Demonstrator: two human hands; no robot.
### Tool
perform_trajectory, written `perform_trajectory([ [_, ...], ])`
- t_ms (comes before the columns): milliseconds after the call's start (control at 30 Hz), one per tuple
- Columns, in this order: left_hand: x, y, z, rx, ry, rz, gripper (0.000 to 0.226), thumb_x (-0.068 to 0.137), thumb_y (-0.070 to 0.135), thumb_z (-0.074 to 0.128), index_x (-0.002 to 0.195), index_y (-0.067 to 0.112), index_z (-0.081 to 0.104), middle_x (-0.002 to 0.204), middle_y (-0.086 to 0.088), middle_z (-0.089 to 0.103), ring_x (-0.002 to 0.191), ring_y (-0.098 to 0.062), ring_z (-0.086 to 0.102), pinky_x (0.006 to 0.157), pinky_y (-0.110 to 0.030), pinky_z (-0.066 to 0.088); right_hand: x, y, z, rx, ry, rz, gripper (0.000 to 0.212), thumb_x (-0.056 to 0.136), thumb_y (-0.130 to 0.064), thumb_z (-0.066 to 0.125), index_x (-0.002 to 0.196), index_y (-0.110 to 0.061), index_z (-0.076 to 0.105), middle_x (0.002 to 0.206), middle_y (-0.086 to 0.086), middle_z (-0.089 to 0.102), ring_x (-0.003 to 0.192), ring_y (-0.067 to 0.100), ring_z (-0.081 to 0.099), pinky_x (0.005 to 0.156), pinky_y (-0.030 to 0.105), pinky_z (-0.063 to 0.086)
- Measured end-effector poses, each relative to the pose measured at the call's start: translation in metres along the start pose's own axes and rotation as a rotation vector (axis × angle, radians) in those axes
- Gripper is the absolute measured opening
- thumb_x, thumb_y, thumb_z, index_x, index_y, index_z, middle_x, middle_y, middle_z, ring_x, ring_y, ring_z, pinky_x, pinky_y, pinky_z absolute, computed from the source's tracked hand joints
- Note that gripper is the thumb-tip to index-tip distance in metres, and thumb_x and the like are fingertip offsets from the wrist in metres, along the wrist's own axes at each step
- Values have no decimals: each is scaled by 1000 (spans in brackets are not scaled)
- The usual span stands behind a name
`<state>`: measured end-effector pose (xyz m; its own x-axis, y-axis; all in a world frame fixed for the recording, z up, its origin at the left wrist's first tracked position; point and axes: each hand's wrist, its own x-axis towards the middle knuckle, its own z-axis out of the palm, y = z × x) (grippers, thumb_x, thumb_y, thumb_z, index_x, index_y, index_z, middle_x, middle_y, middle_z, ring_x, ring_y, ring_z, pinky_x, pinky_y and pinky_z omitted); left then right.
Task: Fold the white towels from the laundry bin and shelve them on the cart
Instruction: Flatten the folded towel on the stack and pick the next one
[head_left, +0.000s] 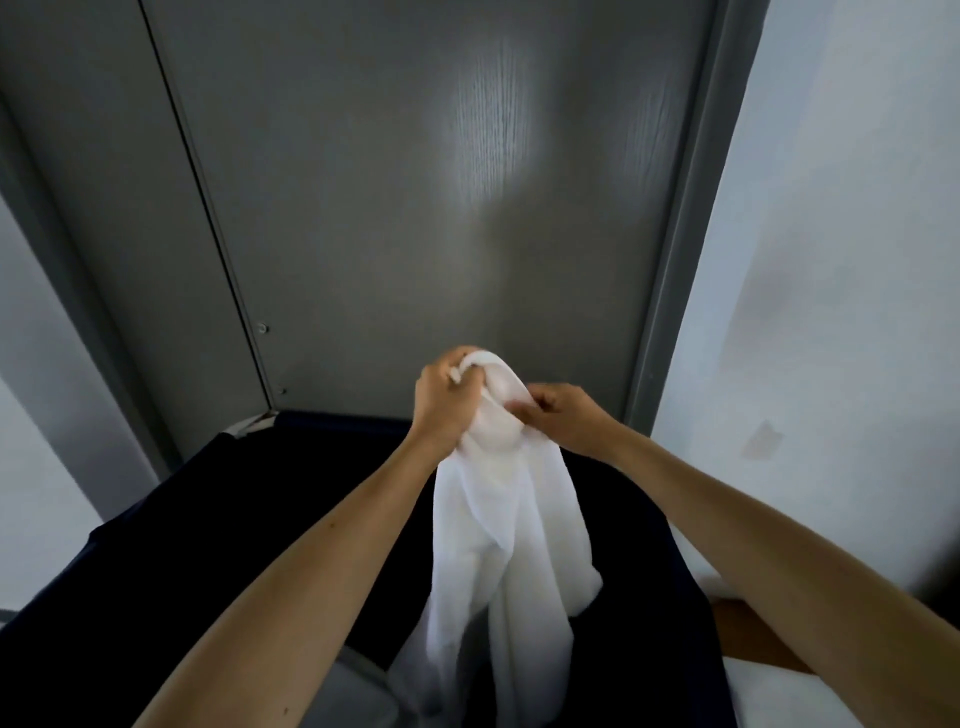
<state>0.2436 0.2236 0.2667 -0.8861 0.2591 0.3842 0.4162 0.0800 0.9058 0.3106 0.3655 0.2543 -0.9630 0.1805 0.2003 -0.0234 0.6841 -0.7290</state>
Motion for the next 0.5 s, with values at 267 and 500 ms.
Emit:
perform_trajectory([
  [267,27,-1,-29,-105,230,-118,29,83,7,48,57,21,45,48,13,41,43,-4,36,47,-19,32,-18,37,-14,-196,-74,200,26,97,-28,49,105,-8,64,98,8,63,92,21,60,74,19,39],
  [500,-6,-36,-14,314,-424,-17,71,70,26,82,132,27,49,124,15,52,109,-2,49,92,-18,38,-6,16,6,-304,-40,-69,21,95,-10,50,106,0,65,109,11,66,104,23,59,78,15,35],
])
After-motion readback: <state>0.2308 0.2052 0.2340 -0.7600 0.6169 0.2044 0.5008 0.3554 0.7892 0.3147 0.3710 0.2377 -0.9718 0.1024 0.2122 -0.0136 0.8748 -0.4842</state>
